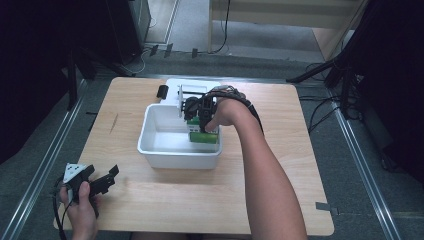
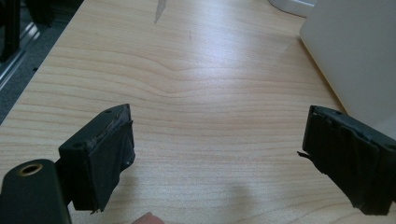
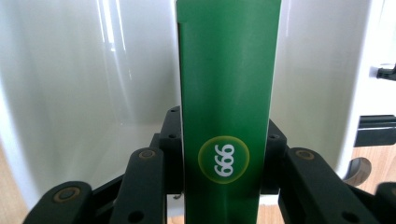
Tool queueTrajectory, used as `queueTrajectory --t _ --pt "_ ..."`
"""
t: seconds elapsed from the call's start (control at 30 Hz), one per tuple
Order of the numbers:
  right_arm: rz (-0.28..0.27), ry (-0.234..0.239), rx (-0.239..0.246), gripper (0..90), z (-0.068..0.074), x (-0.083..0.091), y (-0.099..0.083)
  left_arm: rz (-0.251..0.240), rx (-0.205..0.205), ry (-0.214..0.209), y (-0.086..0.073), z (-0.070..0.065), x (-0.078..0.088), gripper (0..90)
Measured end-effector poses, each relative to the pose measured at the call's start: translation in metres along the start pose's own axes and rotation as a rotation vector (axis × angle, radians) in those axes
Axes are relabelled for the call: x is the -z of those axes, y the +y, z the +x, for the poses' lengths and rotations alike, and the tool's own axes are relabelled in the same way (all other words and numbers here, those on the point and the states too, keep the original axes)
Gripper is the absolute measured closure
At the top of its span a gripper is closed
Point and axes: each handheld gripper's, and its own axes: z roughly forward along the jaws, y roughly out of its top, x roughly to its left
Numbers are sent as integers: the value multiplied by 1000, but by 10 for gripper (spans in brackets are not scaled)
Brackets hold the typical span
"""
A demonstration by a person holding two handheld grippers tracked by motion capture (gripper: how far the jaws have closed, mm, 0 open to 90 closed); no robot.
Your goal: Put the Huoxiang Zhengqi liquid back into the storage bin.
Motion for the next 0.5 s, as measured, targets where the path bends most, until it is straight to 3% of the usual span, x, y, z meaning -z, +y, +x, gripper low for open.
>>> queueTrajectory --t 0.5 --pt "2 4 -24 620 0 -16 -1 1 1 0 0 0 0 96"
